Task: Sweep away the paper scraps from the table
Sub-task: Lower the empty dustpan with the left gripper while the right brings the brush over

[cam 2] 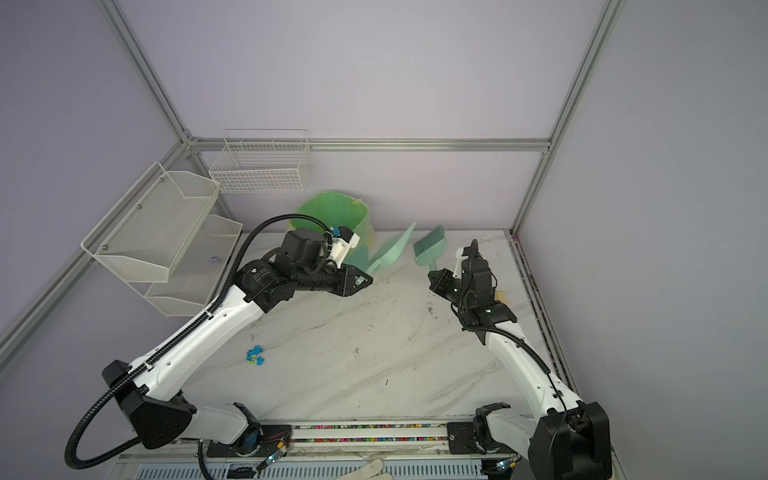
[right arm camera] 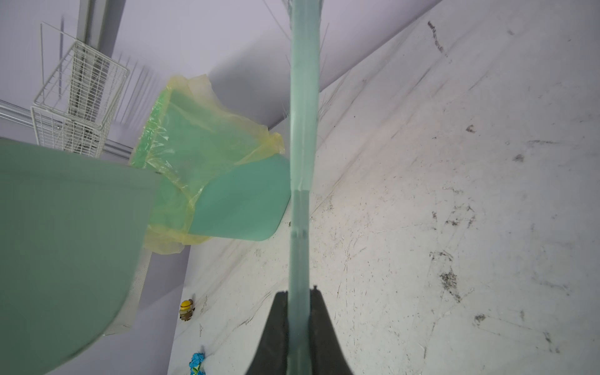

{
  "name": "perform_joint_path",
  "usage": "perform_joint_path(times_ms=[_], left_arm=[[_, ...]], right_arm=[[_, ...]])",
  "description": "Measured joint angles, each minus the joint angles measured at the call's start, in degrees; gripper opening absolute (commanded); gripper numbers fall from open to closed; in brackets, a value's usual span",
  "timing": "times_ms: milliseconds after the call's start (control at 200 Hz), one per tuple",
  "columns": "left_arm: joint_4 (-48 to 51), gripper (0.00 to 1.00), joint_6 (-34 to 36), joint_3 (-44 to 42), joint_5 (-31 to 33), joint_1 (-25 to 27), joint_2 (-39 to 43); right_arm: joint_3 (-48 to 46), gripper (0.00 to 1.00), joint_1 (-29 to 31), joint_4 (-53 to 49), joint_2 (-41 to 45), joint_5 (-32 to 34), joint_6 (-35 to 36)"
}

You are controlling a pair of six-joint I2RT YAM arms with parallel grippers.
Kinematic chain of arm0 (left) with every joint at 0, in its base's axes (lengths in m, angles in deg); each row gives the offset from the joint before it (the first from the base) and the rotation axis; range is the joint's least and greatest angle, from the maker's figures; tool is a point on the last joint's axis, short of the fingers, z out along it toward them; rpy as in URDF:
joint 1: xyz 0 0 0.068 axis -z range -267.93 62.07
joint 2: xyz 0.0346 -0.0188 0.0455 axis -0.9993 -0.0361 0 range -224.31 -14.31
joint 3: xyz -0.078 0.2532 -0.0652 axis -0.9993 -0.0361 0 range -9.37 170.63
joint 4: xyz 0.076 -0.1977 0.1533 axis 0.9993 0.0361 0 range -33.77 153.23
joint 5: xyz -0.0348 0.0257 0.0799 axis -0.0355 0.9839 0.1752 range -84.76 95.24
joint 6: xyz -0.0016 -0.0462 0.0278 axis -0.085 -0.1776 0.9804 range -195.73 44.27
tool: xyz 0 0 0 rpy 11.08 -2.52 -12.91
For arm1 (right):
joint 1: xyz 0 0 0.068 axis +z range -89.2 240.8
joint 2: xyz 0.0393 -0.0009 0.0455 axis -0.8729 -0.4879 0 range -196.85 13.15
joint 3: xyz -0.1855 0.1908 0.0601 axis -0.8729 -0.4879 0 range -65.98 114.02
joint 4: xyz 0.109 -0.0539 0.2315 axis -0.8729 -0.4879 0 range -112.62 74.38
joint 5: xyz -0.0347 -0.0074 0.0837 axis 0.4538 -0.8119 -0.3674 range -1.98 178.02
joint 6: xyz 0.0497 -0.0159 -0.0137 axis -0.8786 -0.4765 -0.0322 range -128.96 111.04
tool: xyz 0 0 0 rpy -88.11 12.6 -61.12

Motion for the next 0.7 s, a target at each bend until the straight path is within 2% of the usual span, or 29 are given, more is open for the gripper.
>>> perform_joint_path(times_ms=[320, 560, 700], left_arm=[[3.72, 0.0, 10.91, 3.5, 14.8, 8.52, -11.78], [3.89, 0.0, 14.1, 5.95, 22.51, 8.11, -20.85], [4.15, 0.0, 15.58, 6.8, 24.26, 8.09, -25.29]], right_arm=[[-1.92, 0.0, -1.14, 0.11, 6.54, 0.24, 1.07], [-4.59, 0.0, -1.7, 0.15, 7.87, 0.35, 2.29], [-4.52, 0.0, -1.7, 0.31, 8.26, 0.55, 2.84]])
